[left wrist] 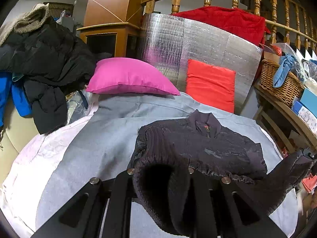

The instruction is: Fold large clothes

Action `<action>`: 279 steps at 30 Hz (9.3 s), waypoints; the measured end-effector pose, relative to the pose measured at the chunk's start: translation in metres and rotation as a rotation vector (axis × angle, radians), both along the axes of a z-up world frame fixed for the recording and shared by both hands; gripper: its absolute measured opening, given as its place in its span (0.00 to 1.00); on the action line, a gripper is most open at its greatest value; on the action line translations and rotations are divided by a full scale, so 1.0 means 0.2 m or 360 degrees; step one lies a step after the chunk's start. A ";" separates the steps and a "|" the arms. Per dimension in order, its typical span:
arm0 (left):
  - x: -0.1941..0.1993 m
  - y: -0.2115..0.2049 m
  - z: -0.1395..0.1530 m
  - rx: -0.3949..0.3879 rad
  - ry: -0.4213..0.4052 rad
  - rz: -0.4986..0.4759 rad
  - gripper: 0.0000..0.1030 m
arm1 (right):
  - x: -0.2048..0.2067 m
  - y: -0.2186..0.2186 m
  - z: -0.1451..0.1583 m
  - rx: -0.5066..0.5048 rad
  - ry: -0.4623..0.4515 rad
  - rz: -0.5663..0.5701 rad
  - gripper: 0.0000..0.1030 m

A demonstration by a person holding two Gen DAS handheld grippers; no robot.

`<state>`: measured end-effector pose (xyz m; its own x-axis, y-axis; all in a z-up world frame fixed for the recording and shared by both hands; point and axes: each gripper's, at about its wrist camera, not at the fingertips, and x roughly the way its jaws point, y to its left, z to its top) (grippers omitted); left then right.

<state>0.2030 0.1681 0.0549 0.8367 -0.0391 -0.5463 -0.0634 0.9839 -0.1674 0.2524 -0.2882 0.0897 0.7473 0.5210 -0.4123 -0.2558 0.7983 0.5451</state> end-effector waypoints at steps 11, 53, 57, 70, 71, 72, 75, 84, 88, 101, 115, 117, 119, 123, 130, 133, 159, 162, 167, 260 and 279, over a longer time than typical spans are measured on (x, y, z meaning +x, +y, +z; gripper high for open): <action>0.09 0.00 -0.02 0.0014 0.0017 0.0016 0.16 | 0.13 0.04 0.01 -0.0065 0.0020 -0.0007 0.11; 0.47 -0.04 -0.08 0.0155 0.0088 0.0050 0.15 | 0.56 0.04 -0.04 -0.0176 0.0110 -0.0064 0.11; 0.52 -0.04 -0.09 0.0161 0.0099 0.0054 0.15 | 0.60 0.04 -0.05 -0.0179 0.0118 -0.0070 0.11; 0.66 -0.06 -0.15 0.0216 0.0147 0.0050 0.15 | 0.78 0.03 -0.11 -0.0213 0.0176 -0.0064 0.11; 0.67 -0.06 -0.16 0.0220 0.0151 0.0048 0.15 | 0.79 0.03 -0.12 -0.0218 0.0183 -0.0063 0.11; 0.68 -0.06 -0.16 0.0224 0.0156 0.0046 0.15 | 0.81 0.03 -0.13 -0.0222 0.0192 -0.0063 0.11; 0.71 -0.07 -0.18 0.0236 0.0171 0.0042 0.15 | 0.85 0.03 -0.15 -0.0237 0.0212 -0.0062 0.11; 0.80 -0.09 -0.24 0.0267 0.0216 0.0026 0.15 | 0.95 0.04 -0.22 -0.0285 0.0264 -0.0056 0.11; 0.83 -0.09 -0.26 0.0261 0.0237 0.0018 0.15 | 0.98 0.04 -0.25 -0.0292 0.0280 -0.0055 0.11; 0.87 -0.10 -0.22 0.0318 0.0201 -0.0067 0.15 | 1.00 0.02 -0.24 -0.0369 0.0288 -0.0021 0.11; 1.20 -0.11 -0.26 0.0319 0.0311 -0.0085 0.15 | 1.30 0.01 -0.23 -0.0346 0.0370 -0.0043 0.10; 1.25 -0.12 -0.29 0.0327 0.0336 -0.0093 0.15 | 1.37 -0.01 -0.27 -0.0332 0.0411 -0.0051 0.10; 1.31 -0.13 -0.33 0.0335 0.0361 -0.0090 0.15 | 1.41 -0.02 -0.31 -0.0331 0.0443 -0.0057 0.10; 1.40 -0.14 -0.40 0.0341 0.0424 -0.0077 0.15 | 1.52 -0.03 -0.40 -0.0300 0.0507 -0.0082 0.10; 1.49 -0.15 -0.49 0.0346 0.0492 -0.0075 0.15 | 1.64 -0.03 -0.54 -0.0310 0.0619 -0.0080 0.10; 1.52 -0.15 -0.52 0.0351 0.0513 -0.0074 0.15 | 1.67 -0.02 -0.56 -0.0349 0.0644 -0.0074 0.10; 1.62 -0.09 -0.59 0.0196 0.0677 0.0031 0.63 | 1.72 -0.07 -0.65 -0.0156 0.0790 -0.0119 0.15; 1.60 -0.04 -0.55 0.0240 0.0627 0.0122 0.76 | 1.70 -0.08 -0.63 -0.0138 0.0778 -0.0119 0.17; 1.58 0.00 -0.53 0.0233 0.0608 0.0114 0.76 | 1.69 -0.09 -0.58 -0.0091 0.0756 -0.0124 0.21; 1.89 -0.05 -0.92 0.0446 0.0643 -0.0165 0.11 | 1.90 -0.11 -0.83 -0.0751 0.0583 -0.0282 0.07; 1.77 0.05 -0.61 0.0307 0.0331 -0.0116 0.81 | 1.77 -0.27 -0.53 -0.0440 0.0412 -0.0307 0.86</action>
<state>0.5565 0.1780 -0.0681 0.7046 0.0262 -0.7091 -0.0046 0.9995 0.0324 0.6056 -0.3415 -0.0162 0.6738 0.2253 -0.7037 0.0294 0.9435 0.3302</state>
